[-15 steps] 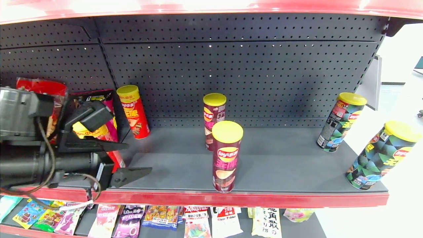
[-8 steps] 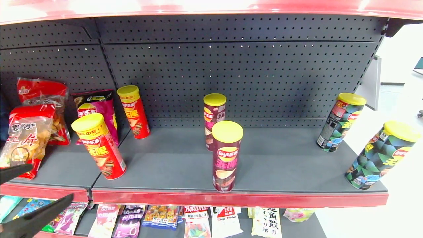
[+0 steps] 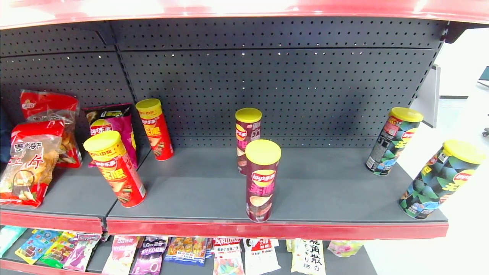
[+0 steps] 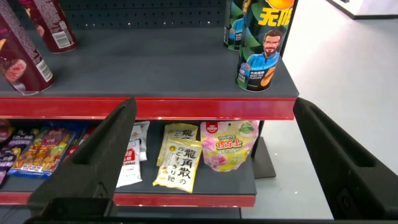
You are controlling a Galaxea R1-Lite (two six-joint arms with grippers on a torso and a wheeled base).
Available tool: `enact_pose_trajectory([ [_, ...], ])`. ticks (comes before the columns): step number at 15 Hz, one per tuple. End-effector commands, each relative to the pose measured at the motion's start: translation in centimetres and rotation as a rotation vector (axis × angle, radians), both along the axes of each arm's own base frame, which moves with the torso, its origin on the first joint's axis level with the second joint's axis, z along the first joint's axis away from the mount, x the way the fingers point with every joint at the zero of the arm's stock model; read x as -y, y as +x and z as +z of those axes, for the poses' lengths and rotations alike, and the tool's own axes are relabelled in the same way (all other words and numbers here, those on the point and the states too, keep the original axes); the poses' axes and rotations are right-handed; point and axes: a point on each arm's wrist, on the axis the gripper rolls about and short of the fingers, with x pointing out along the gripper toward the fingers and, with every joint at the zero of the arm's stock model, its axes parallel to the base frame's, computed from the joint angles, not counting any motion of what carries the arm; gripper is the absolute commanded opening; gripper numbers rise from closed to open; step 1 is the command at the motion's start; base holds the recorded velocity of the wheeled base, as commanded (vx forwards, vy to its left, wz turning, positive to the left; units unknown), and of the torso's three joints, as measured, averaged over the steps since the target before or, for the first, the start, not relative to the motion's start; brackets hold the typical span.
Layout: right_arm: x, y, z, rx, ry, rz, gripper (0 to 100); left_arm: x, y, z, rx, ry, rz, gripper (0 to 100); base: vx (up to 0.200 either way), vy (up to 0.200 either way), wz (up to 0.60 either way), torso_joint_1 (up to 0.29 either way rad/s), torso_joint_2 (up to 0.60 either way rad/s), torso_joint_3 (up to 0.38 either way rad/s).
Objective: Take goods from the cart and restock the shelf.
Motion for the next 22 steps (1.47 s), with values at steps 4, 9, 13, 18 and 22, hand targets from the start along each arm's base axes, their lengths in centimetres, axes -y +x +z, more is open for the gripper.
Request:
enact_pose_trajectory([
  [4,0.0,0.0,0.0,-0.001,0.0,0.0,100,-0.3,-1.0,-2.9,0.053,0.009,0.034,100,0.0,0.0,0.0,0.0,0.0,0.0],
  [9,0.0,0.0,0.0,-0.001,-0.002,0.006,100,-0.1,0.8,-6.4,0.101,0.001,0.108,100,0.0,0.0,0.0,0.0,0.0,0.0],
  [13,0.0,0.0,0.0,-0.001,-0.006,0.007,100,-0.1,1.6,-8.9,0.139,-0.021,0.198,100,0.0,0.0,0.0,0.0,0.0,0.0],
  [18,0.0,0.0,0.0,-0.002,-0.006,0.006,100,0.2,1.6,-9.0,0.128,-0.028,0.029,100,0.0,0.0,0.0,0.0,0.0,0.0],
  [22,0.0,0.0,0.0,-0.001,-0.005,0.007,100,0.2,1.6,-9.0,0.12,-0.053,0.021,100,0.0,0.0,0.0,0.0,0.0,0.0],
])
